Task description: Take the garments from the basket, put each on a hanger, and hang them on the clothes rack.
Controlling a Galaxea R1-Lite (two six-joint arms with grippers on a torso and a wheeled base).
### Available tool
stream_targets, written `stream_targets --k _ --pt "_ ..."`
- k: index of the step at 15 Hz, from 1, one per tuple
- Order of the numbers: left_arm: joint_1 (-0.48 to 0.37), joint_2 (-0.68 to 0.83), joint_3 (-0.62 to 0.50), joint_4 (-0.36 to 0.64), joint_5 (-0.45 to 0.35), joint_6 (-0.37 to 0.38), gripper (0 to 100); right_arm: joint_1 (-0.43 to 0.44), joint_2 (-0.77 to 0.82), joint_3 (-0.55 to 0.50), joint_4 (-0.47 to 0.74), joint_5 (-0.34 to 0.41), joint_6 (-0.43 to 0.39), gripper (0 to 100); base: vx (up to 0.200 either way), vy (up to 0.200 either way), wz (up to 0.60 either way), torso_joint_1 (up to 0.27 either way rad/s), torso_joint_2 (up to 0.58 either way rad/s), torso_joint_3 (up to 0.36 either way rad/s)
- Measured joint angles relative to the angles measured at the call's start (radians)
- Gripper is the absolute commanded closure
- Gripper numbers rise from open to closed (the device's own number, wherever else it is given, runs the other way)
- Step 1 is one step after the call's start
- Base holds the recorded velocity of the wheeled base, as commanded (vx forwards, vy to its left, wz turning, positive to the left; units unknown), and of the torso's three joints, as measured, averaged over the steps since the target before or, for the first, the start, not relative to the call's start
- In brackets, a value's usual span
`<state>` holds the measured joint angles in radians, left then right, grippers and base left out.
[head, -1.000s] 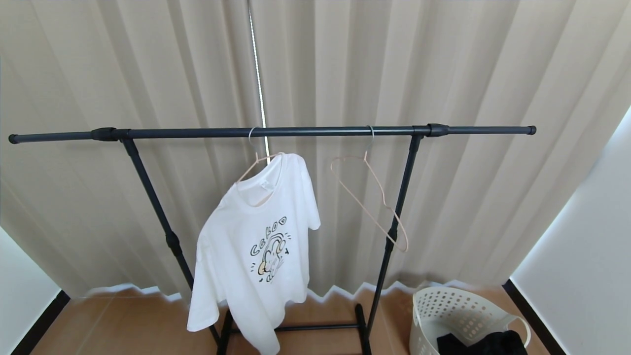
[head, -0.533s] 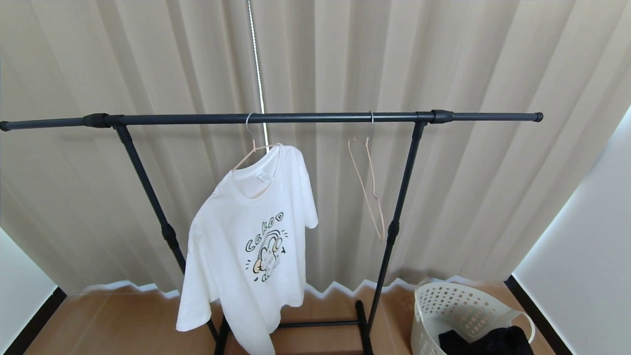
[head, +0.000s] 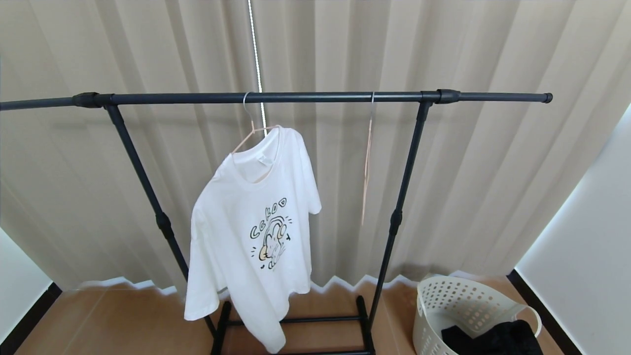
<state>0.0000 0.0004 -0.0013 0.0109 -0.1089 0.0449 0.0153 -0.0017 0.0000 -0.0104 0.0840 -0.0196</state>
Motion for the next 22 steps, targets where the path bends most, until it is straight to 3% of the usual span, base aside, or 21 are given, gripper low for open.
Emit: stream_targets --k 13,22 --pt "0.0 0.0 0.0 -0.001 0.0 0.001 0 0.0 0.0 0.0 0.0 0.0 0.0 0 0.0 0.0 0.0 -0.192 0.53 0.326" --pt "0.0 0.0 0.0 -0.001 0.0 0.0 0 0.0 0.0 0.0 0.0 0.0 0.0 0 0.0 0.0 0.0 -0.109 0.47 0.359"
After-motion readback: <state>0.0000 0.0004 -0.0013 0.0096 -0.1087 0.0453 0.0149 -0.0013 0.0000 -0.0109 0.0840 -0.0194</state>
